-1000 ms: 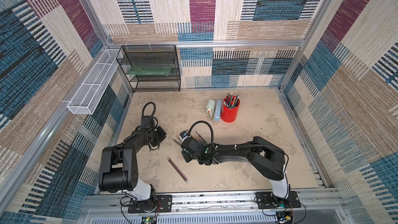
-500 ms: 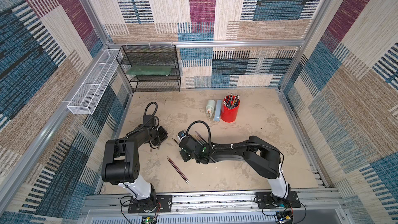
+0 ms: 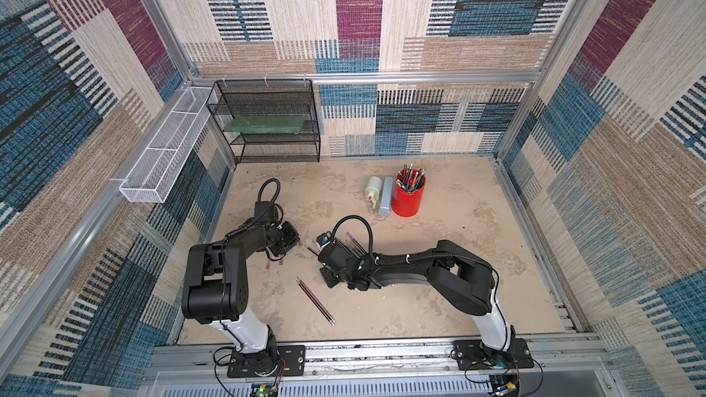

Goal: Remove the protective cover of the pencils
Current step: Place the protective sleeve at the center of the board.

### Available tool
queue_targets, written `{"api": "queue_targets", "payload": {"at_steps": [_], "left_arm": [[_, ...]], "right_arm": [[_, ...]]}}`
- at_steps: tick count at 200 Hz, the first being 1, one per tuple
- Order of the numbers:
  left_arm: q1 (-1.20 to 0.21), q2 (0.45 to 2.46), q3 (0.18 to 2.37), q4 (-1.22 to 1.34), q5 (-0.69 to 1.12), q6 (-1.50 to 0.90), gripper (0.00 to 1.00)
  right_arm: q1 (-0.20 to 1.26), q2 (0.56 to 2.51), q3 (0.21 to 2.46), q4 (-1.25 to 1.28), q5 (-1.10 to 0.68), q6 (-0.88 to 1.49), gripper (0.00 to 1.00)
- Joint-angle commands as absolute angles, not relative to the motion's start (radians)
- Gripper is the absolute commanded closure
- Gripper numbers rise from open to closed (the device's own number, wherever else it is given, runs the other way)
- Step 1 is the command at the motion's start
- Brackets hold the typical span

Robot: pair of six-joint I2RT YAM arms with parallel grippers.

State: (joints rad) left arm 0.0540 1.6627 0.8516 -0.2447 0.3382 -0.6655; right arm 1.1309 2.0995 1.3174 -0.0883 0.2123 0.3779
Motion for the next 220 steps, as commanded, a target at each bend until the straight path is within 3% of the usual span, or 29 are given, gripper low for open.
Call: {"api": "queue_targets", "payload": {"at_steps": [1,112,186,220], "left_arm": [[0.054,1.659,0.848,-0.291,0.307,-0.647,0.76],[0.054,1.644,0.844,-0.292,0.317,-0.653,0.73],[0.054,1.572,0.820,-0.298,0.313,-0.654,0.61],[0.057,1.490,0.803,-0.325,0.246,-0.653,0.57]], "right_arm": [[1.130,2.108,1.325,-0.098,0.197,0.389,0.84],[1.149,2.121,1.330,-0.116,0.187,0.405,0.88],[1.173,2.105,1.329,-0.130,0.202,0.416,0.90],[1.166,2.079,1.351,-0.146,0.233,0.405,0.84]]}}
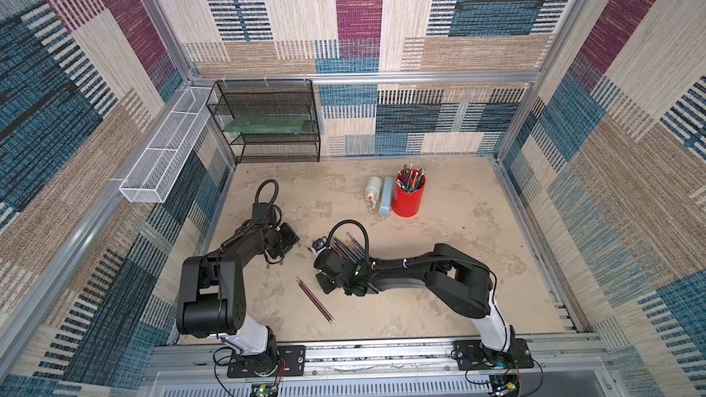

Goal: Remove the protective cover of the pencils
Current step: Place the protective sleeve at the center of the board, then move the protective sleeve to the center of the board.

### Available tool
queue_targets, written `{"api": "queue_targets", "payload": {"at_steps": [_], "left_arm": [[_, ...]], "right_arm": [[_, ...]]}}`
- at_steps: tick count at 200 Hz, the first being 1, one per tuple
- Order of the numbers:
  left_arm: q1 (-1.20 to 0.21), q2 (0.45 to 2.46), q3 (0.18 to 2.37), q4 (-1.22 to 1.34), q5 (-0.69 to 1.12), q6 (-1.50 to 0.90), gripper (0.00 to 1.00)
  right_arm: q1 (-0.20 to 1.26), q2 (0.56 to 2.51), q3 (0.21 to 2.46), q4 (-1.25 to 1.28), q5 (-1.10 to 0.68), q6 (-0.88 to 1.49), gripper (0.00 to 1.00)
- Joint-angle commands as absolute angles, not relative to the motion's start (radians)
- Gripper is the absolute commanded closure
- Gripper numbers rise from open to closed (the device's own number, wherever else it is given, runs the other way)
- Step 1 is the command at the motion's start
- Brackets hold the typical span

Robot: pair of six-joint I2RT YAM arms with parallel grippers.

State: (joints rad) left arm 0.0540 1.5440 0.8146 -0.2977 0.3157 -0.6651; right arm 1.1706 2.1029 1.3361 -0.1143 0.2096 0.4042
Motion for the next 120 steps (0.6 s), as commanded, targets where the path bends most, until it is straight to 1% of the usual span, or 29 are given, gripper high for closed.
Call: {"api": "queue_targets", "payload": {"at_steps": [1,34,53,89,120], "left_arm": [[0.057,1.487,0.801,-0.327,0.242,-0.653,0.57],[0.092,1.343,0.743,-0.373,0.069,-0.668,0.49],[0.130,1.274,0.701,-0.387,0.012,-0.685,0.44],[0.192,1.251,0.647,-0.403,-0.041,-0.721,0.40],[0.239,1.307,0.627,-0.379,0.013,-0.741,0.39]], "right_arm": [[1.165,2.078,1.351,-0.146,0.233,0.405,0.84],[1.138,2.072,1.354,-0.143,0.243,0.405,0.82],[1.122,2.076,1.356,-0.142,0.236,0.403,0.81],[1.113,2.081,1.353,-0.126,0.216,0.396,0.80],[1.112,2.085,1.349,-0.123,0.204,0.390,0.79]]}}
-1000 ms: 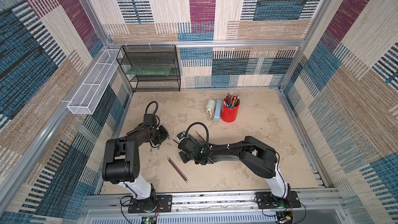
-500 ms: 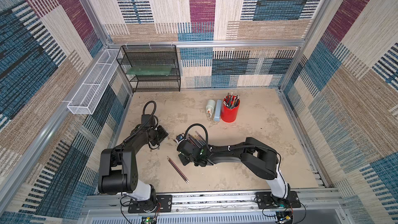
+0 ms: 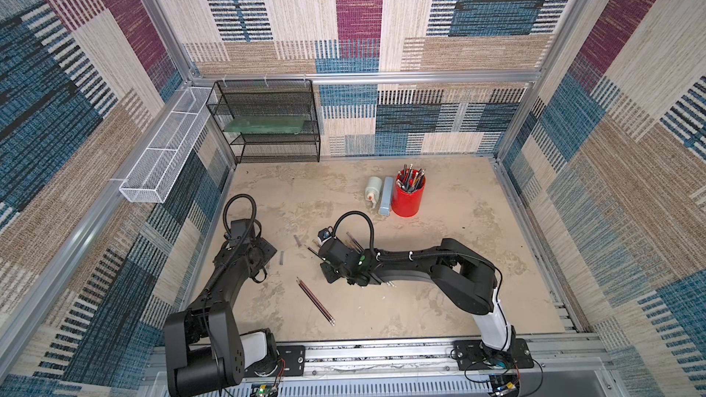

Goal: Remove the protective cover of the pencils
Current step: Move the protective sleeve to the center of the board.

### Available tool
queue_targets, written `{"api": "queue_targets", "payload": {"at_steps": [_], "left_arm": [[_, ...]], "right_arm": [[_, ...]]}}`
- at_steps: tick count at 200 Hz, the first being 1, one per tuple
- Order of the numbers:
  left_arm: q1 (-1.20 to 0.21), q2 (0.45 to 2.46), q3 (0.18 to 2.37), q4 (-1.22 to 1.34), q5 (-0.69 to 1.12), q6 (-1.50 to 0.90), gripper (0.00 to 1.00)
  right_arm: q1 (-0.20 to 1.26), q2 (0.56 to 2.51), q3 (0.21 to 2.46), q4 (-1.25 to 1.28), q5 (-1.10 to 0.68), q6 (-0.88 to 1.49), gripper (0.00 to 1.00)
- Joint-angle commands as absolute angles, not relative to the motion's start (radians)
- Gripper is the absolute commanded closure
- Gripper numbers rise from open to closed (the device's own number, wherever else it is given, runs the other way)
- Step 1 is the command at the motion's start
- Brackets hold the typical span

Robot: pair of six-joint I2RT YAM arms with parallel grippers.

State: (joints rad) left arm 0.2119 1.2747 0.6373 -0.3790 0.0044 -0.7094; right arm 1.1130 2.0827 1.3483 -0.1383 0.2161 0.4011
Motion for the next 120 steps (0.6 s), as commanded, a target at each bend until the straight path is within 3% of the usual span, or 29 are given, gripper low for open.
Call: {"api": "queue_targets", "payload": {"at_steps": [1,120], "left_arm": [[0.240,1.310,0.627,-0.378,0.016,-0.742,0.39],[0.265,1.377,0.551,-0.189,0.297,-0.777,0.33]], "right_arm": [[1.111,2.085,1.350,-0.123,0.204,0.391,0.79],[1.117,2.095,1.362,-0.126,0.193,0.399,0.80]]}}
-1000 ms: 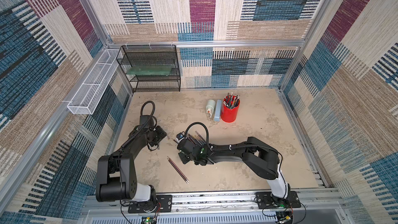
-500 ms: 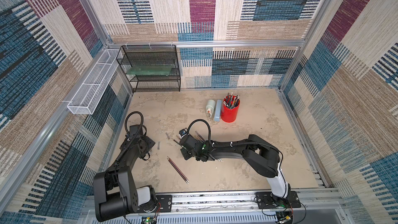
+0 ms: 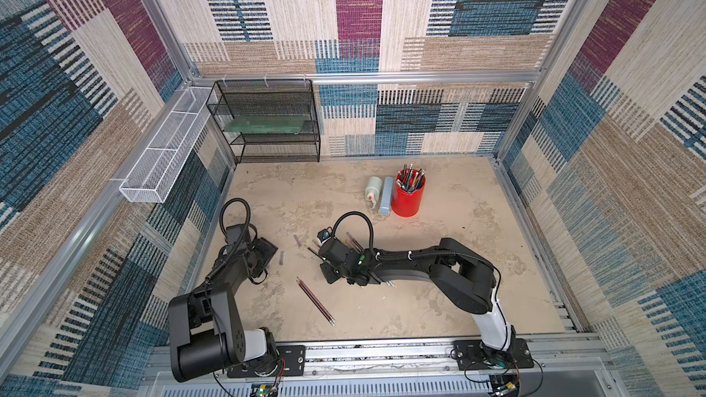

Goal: Remove the protective cover of the pencils
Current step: Move the protective sleeve to the center of the board.

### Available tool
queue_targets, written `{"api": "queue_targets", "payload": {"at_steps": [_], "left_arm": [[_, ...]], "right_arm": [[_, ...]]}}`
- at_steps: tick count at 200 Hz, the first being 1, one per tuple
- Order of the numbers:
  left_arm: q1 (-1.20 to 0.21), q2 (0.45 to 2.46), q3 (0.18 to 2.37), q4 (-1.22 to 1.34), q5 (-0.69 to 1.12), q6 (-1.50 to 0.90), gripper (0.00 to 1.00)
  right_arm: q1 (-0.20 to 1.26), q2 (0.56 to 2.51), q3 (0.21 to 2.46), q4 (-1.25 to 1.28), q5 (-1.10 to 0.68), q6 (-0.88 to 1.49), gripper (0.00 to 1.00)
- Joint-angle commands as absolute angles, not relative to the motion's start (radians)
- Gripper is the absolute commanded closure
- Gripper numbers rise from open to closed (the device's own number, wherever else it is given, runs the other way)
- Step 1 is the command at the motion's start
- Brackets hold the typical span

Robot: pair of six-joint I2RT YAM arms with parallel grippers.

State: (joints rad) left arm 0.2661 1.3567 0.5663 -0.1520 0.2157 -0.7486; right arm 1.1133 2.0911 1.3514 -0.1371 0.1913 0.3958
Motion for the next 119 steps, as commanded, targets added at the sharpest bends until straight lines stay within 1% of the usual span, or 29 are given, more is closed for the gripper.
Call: {"api": "queue_targets", "payload": {"at_steps": [1,34,86,119], "left_arm": [[0.265,1.378,0.551,-0.189,0.299,-0.777,0.33],[0.264,1.395,0.538,-0.170,0.348,-0.798,0.33],[0.264,1.365,0.547,-0.239,0.323,-0.800,0.32],[0.264,1.363,0.529,-0.207,0.377,-0.816,0.31]], "right_arm": [[1.118,2.095,1.362,-0.126,0.193,0.399,0.80],[1.117,2.092,1.362,-0.127,0.195,0.399,0.80],[1.115,2.091,1.365,-0.133,0.198,0.400,0.80],[1.115,2.088,1.365,-0.139,0.206,0.402,0.80]]}}
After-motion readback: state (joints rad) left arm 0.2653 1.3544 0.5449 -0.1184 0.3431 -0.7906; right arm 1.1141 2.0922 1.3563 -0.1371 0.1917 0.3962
